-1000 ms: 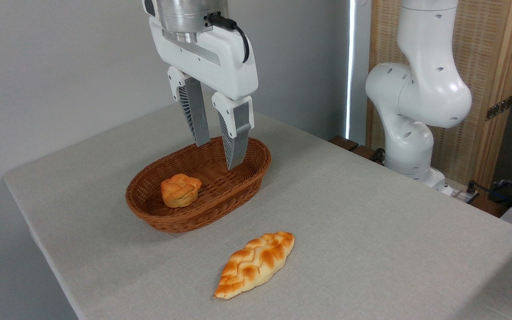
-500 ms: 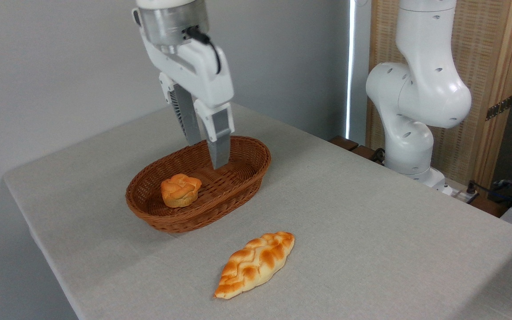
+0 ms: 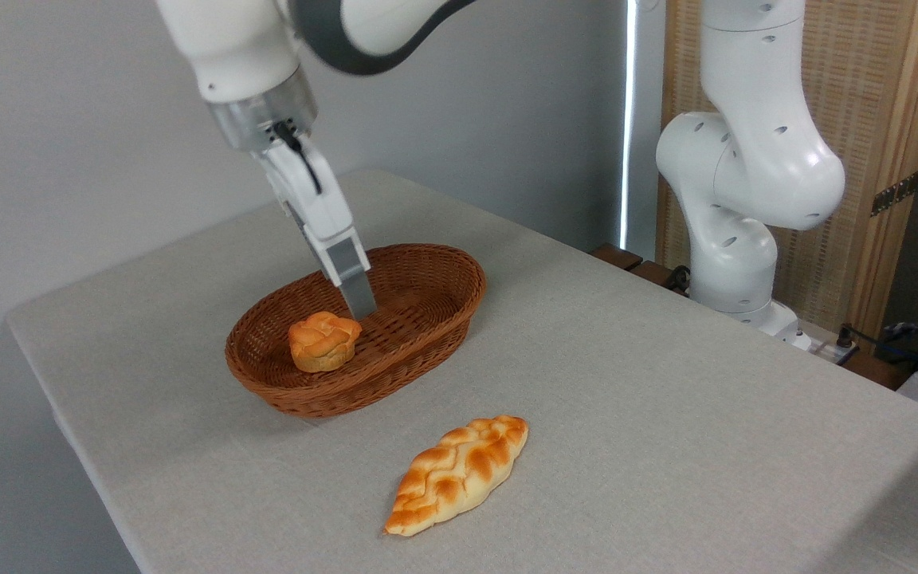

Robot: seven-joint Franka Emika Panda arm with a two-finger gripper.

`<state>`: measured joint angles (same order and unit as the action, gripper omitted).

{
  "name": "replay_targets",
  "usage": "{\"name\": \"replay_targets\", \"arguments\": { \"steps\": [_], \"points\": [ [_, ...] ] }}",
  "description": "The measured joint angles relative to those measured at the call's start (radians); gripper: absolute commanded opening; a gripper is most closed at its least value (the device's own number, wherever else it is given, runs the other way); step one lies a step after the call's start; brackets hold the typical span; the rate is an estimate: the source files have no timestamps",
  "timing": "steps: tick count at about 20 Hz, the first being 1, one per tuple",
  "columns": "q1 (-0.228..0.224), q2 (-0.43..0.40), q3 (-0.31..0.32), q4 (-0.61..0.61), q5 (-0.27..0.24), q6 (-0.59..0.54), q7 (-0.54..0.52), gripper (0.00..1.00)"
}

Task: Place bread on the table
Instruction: 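Lower the gripper around the round bun and close on it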

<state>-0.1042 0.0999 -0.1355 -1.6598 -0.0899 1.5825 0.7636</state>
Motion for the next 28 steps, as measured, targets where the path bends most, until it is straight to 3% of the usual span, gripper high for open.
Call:
{"name": "replay_targets", "arguments": {
  "steps": [4, 8, 16, 23, 26, 28],
  "points": [
    [-0.002, 0.057, -0.045, 0.000, 0.000, 0.022, -0.036, 1.00],
    [-0.004, 0.110, -0.087, -0.001, 0.000, 0.092, -0.195, 1.00],
    [-0.030, 0.164, -0.098, -0.001, -0.004, 0.202, -0.385, 1.00],
    [-0.050, 0.189, -0.102, -0.006, -0.004, 0.212, -0.400, 1.00],
    [-0.054, 0.192, -0.102, -0.007, -0.004, 0.212, -0.400, 0.87],
    [-0.054, 0.192, -0.102, -0.008, -0.004, 0.212, -0.400, 0.71]
  ]
}}
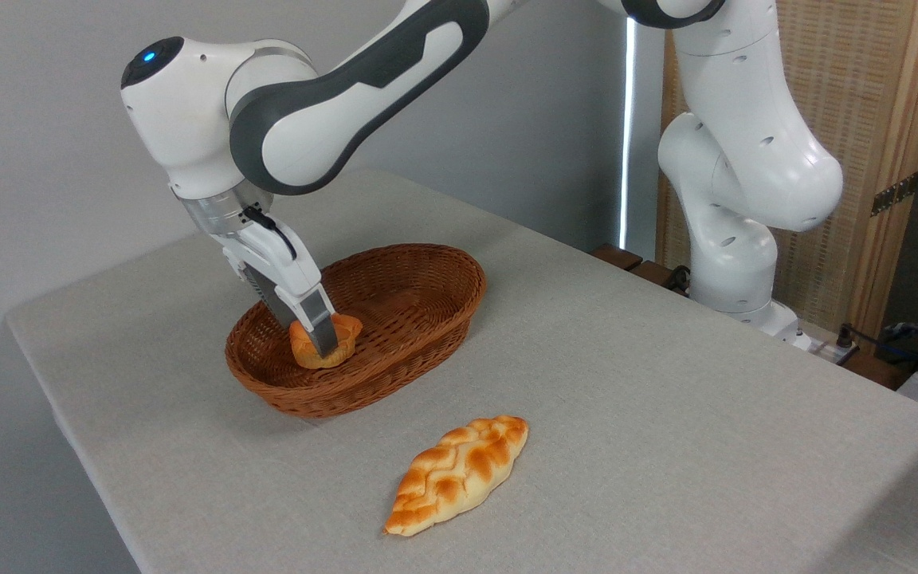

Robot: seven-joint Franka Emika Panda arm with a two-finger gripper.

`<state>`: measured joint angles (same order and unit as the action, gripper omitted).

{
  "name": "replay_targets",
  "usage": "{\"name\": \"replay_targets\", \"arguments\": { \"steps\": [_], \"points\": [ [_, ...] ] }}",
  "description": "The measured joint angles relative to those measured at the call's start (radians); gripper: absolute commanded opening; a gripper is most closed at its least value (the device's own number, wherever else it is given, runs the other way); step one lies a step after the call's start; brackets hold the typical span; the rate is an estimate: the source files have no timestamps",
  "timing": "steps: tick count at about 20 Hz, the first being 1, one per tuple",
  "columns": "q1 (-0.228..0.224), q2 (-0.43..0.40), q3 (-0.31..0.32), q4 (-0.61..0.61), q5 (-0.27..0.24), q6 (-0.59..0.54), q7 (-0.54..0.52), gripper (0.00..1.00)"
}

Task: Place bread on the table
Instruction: 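Lower the gripper around the round bun and close on it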

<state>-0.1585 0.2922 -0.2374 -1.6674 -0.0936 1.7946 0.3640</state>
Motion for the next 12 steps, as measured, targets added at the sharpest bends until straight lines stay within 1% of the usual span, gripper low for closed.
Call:
{"name": "replay_targets", "arguments": {
  "steps": [1, 2, 6, 7, 12],
  "points": [
    [0.000, 0.000, 0.000, -0.001, 0.000, 0.000, 0.000, 0.65],
    [-0.001, 0.001, 0.000, -0.003, 0.000, 0.000, 0.000, 0.57],
    [-0.015, 0.004, -0.001, -0.014, 0.038, 0.000, 0.003, 0.15],
    [-0.018, 0.005, -0.001, -0.015, 0.041, 0.000, 0.003, 0.12],
    [-0.020, 0.004, -0.001, -0.015, 0.044, 0.000, 0.003, 0.12]
  ]
}}
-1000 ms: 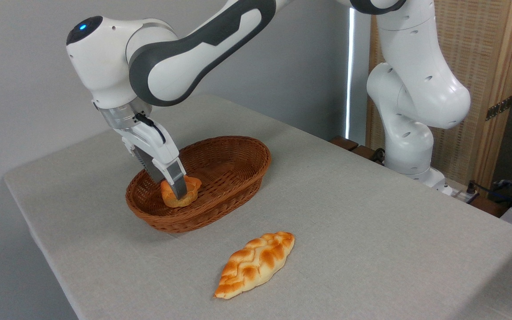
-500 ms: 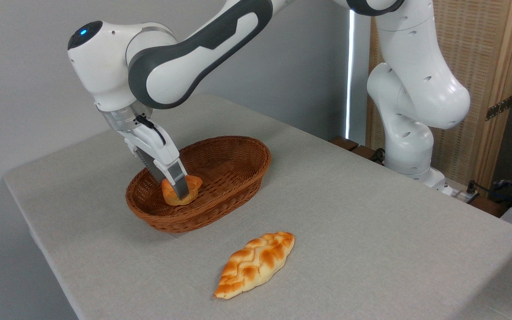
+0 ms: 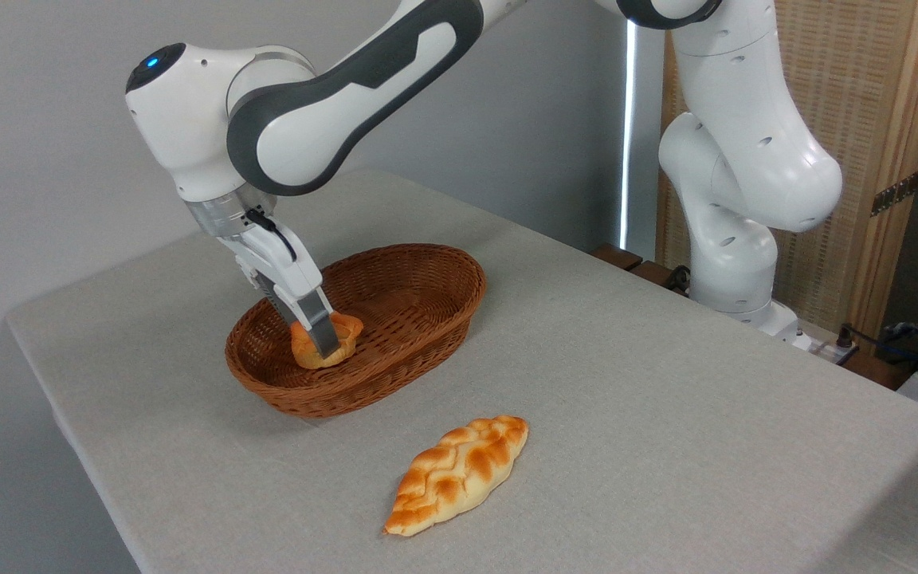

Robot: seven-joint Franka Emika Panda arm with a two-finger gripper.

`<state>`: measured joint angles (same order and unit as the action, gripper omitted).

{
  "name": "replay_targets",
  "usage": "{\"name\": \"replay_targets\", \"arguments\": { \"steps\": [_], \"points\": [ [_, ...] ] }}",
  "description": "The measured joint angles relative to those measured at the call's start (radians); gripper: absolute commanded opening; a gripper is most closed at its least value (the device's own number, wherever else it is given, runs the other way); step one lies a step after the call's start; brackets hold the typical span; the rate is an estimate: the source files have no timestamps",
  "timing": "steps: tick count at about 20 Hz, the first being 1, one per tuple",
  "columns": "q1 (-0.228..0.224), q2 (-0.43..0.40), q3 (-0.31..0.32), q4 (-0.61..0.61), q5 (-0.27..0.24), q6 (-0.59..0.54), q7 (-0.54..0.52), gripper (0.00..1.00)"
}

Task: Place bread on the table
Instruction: 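Lower the gripper around the round bun and close on it, then lift the gripped bun up out of the wicker basket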

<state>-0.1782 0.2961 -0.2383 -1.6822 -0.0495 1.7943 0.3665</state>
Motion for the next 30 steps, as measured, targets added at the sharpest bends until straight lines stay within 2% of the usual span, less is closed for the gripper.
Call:
{"name": "replay_targets", "arguments": {
  "steps": [16, 24, 27, 30],
  "points": [
    [0.003, -0.025, 0.006, 0.001, 0.002, -0.017, 0.000, 0.13],
    [0.007, -0.073, 0.015, 0.006, 0.002, -0.074, 0.000, 0.15],
    [0.009, -0.106, 0.047, 0.008, 0.002, -0.106, 0.009, 0.15],
    [0.012, -0.171, 0.106, 0.013, 0.002, -0.172, 0.062, 0.16]
  ]
}}
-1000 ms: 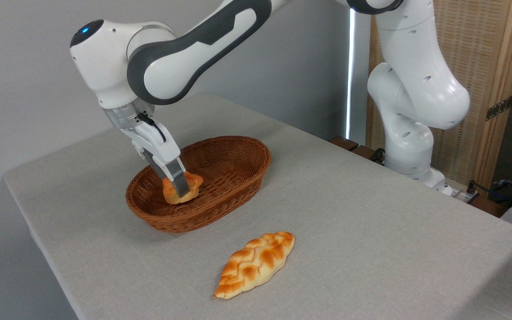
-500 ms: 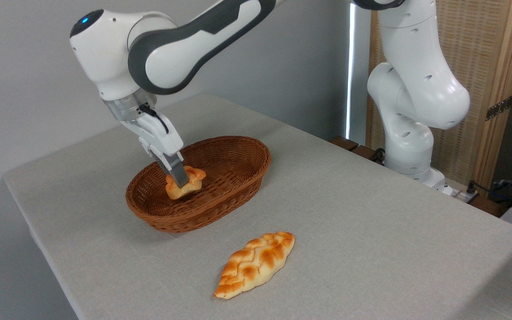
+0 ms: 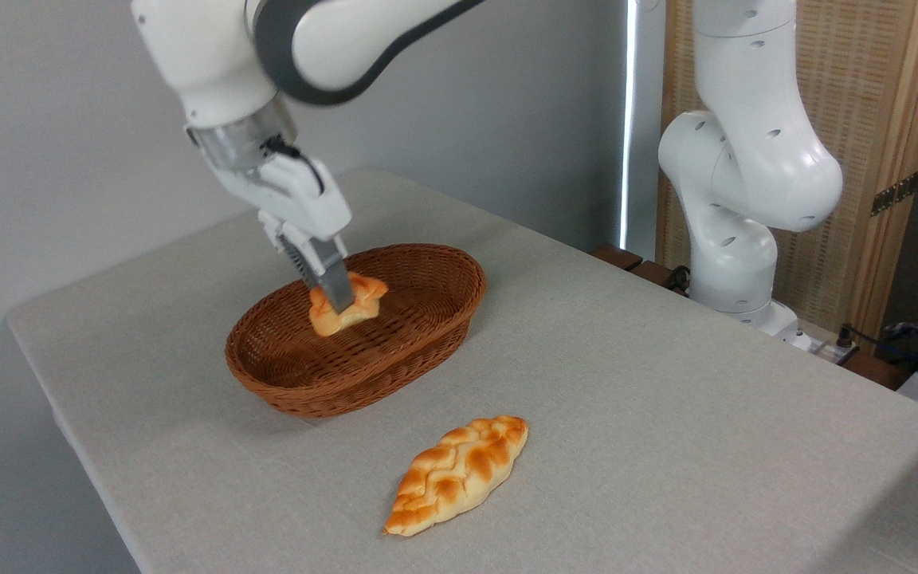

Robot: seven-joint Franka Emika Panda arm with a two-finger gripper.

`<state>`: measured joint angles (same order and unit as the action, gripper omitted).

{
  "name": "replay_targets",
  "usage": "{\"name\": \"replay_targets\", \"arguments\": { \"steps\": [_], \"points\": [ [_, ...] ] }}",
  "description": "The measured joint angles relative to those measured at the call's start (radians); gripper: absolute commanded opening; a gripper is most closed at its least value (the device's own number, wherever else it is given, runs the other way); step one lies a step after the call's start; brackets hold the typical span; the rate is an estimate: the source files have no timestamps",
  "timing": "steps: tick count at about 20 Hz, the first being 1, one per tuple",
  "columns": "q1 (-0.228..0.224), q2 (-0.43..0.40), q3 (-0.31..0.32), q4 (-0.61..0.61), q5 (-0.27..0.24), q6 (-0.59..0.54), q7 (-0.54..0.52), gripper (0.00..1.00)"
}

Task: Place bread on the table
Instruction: 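Lift the gripped bun up out of the wicker basket, then carry the bun past the basket rim and release it onto the table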

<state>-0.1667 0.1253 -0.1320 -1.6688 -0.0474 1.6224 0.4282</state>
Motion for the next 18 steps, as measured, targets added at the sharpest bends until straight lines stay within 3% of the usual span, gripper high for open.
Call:
{"name": "replay_targets", "arguments": {
  "steps": [4, 5, 9, 14, 18],
  "points": [
    [0.003, -0.094, 0.093, 0.001, 0.000, -0.072, 0.090, 0.19],
    [0.004, -0.112, 0.114, 0.001, 0.000, -0.098, 0.119, 0.25],
    [0.005, -0.165, 0.197, 0.000, 0.005, -0.189, 0.262, 0.99],
    [0.006, -0.203, 0.282, 0.000, 0.007, -0.194, 0.360, 1.00],
    [0.004, -0.210, 0.288, -0.002, 0.007, -0.201, 0.364, 1.00]
  ]
}}
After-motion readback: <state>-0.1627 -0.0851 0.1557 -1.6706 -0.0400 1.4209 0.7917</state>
